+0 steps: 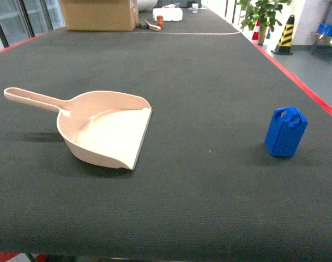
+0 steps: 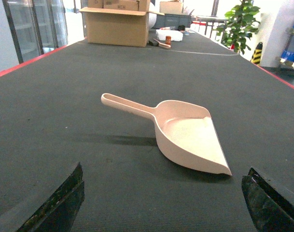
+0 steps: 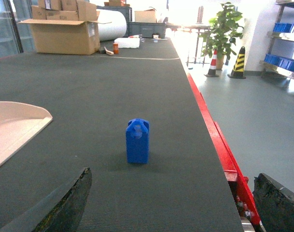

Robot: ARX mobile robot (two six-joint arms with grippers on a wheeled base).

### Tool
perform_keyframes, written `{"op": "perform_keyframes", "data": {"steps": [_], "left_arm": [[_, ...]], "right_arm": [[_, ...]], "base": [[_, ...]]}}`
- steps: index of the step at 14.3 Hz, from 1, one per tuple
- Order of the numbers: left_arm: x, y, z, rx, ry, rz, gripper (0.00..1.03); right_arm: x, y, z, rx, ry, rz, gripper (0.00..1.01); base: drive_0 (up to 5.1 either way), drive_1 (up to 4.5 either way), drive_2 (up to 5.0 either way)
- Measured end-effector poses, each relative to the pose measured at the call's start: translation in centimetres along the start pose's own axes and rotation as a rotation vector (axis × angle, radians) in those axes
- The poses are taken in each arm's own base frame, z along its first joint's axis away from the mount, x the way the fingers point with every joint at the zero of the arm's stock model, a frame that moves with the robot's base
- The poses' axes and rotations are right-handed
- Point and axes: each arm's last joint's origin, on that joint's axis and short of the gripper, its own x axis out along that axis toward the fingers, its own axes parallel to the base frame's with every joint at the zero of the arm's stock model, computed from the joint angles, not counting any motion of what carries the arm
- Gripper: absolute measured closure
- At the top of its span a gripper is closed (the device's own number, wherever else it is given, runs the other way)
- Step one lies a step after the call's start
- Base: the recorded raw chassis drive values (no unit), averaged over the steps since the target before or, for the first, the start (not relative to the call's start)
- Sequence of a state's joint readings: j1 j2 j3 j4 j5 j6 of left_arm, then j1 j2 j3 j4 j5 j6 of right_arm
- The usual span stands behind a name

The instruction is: Place part in tray to right shelf

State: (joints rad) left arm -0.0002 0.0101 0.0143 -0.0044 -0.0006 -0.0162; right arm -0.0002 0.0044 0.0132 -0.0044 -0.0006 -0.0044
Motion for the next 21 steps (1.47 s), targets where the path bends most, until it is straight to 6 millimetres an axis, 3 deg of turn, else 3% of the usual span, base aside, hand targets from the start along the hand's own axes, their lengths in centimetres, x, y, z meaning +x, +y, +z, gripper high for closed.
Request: {"op": "perform_keyframes", "data": {"steps": [21], "left_arm": [[0.00,0.00,0.00,0.000,0.000,0.000,0.05]], "right_arm": [[0.00,0.00,0.00,0.000,0.000,0.000,0.03]], "base": [[0.0,0.00,0.0]]}}
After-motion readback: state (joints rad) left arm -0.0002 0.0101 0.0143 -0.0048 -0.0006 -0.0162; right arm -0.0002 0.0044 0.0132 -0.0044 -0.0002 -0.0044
